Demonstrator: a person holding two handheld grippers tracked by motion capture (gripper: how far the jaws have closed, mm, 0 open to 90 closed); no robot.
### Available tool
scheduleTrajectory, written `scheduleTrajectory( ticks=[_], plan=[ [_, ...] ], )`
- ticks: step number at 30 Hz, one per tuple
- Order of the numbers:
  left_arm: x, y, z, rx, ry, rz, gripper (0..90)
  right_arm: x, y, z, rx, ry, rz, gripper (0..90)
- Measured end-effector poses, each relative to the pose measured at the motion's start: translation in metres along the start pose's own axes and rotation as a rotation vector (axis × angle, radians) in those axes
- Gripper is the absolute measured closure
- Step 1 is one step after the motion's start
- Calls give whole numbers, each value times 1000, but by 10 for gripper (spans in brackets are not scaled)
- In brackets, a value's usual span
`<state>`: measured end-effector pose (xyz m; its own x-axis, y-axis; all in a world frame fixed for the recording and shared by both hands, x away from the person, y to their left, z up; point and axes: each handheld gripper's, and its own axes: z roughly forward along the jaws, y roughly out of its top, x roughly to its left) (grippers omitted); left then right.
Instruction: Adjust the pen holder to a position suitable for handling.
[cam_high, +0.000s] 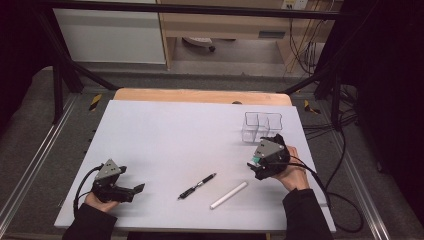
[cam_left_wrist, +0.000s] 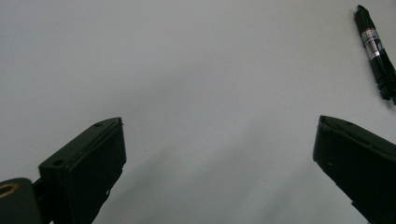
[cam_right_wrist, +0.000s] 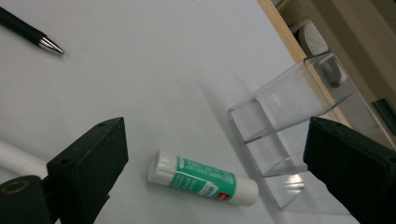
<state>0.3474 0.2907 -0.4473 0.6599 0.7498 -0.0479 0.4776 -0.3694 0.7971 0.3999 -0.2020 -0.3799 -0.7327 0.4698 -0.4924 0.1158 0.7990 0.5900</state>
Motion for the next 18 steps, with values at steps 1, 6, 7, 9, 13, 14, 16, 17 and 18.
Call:
scheduleTrajectory(
  ticks=[1,6,7,9,13,14,16,17,18],
  plan=[
    [0,0,0,1,0,1,24,0,0,0,0,0,0,80],
    [0,0,0,1,0,1,24,-7,8,5,7,-33,-77,124],
    [1,0,0,1,0,0,24,-10,12,7,15,-45,-102,136],
    [1,0,0,2,-1,0,24,-11,13,8,19,-48,-117,144],
    [1,0,0,1,-1,1,24,-15,19,13,37,-66,-159,168],
    [1,0,0,1,-1,1,24,-17,20,15,40,-69,-171,176],
    [1,0,1,2,-2,-1,25,-20,22,18,49,-76,-180,193],
    [1,0,1,2,-2,-1,25,-21,24,19,54,-74,-188,203],
    [1,0,1,2,-2,-2,25,-25,26,22,62,-78,-205,225]
  ],
)
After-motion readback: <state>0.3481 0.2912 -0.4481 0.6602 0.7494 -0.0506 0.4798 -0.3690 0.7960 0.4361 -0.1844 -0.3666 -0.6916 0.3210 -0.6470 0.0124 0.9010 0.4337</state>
